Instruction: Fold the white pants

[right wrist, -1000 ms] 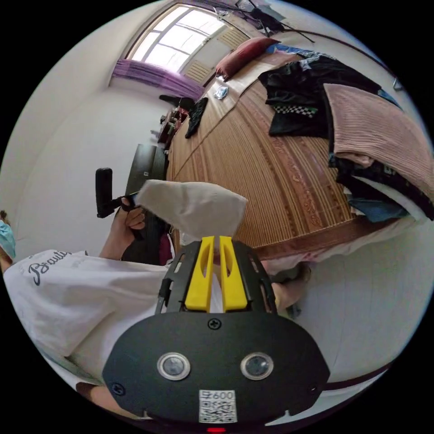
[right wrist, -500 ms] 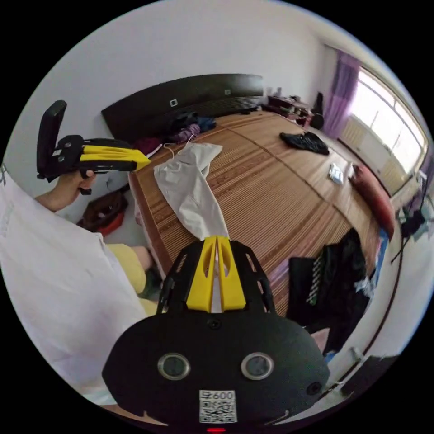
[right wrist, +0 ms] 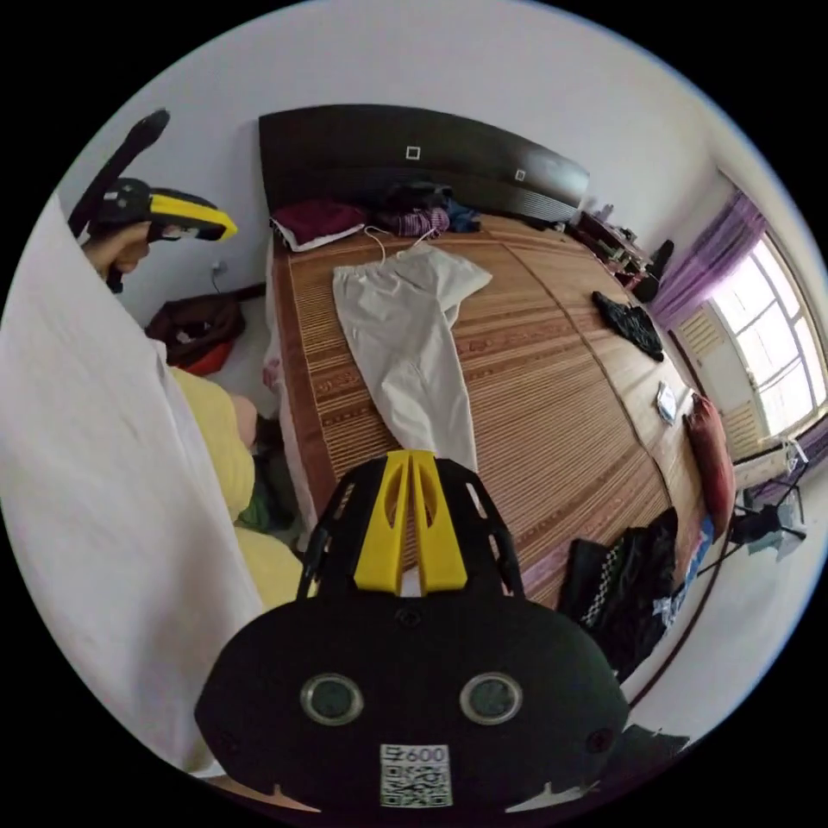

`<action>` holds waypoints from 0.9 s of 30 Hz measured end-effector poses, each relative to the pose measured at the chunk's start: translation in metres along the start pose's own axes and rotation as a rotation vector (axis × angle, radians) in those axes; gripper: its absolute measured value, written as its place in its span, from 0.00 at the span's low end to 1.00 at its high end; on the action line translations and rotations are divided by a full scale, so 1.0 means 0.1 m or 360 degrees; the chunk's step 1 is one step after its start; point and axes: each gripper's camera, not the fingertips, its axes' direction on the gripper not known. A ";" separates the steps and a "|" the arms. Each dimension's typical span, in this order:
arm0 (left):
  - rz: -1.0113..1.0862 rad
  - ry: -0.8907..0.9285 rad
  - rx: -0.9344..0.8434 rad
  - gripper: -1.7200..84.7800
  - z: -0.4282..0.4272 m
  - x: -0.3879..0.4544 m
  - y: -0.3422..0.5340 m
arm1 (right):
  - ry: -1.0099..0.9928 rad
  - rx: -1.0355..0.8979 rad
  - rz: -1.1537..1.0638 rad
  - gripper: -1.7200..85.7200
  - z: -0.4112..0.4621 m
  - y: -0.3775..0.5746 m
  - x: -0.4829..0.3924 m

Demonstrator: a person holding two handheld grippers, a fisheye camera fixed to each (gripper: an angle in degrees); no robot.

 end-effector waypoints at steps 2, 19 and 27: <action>0.0249 -0.0023 0.0047 0.03 0.15 -0.22 -0.38 | -0.0061 0.0002 0.0307 0.01 0.10 0.08 0.07; 0.0300 0.0455 -0.0071 0.03 2.98 -3.14 -3.36 | -0.0107 -0.0516 0.0544 0.01 2.05 -0.15 1.03; 0.0474 0.0468 -0.0305 0.03 3.46 -2.70 -3.28 | -0.0232 -0.0612 0.0662 0.01 2.88 0.43 2.21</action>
